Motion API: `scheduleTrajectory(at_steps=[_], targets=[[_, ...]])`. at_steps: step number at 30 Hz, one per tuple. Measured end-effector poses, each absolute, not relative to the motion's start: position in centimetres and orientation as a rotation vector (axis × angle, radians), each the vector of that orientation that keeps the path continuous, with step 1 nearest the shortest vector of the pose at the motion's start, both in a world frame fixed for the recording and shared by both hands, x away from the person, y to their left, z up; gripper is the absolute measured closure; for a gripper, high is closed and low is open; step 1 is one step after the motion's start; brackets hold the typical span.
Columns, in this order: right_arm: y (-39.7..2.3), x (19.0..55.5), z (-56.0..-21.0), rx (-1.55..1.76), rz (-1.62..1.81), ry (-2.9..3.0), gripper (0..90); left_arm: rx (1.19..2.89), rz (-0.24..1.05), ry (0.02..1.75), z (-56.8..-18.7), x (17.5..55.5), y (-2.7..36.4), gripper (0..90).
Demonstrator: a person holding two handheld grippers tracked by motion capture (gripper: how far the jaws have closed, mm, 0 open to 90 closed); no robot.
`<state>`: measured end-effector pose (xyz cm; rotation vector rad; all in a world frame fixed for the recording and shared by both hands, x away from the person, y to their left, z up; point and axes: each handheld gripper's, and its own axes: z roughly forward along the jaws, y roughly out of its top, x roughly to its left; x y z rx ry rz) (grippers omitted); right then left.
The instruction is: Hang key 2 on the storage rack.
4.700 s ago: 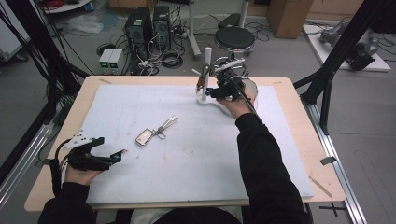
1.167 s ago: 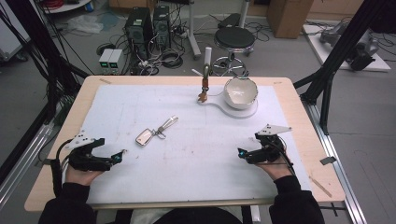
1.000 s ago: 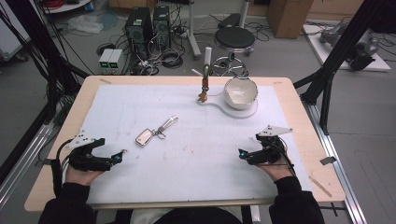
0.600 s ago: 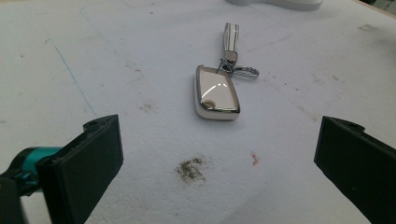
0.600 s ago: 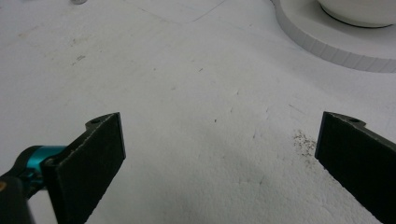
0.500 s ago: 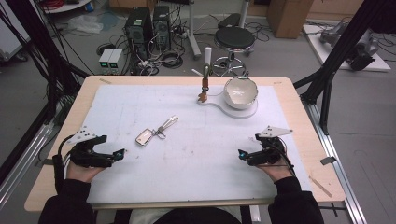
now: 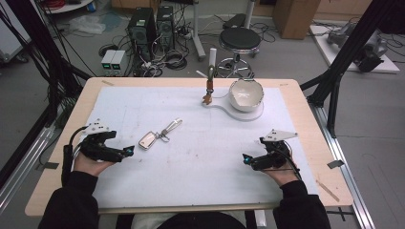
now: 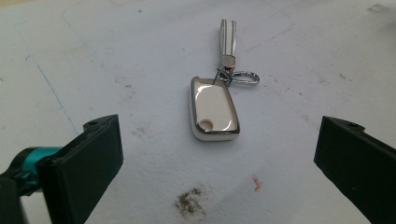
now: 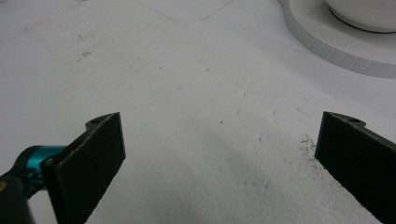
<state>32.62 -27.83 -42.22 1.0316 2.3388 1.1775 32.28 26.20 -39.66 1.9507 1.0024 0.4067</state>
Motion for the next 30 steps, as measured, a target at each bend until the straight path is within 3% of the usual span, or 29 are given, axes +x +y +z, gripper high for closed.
scheduleTrajectory(at_steps=[30], targets=[[-27.8, 32.5, -42.3, 1.036, 1.171, 2.341, 0.8, 2.136, 0.336, 0.967, -39.4, 38.3, 21.1, 2.3]])
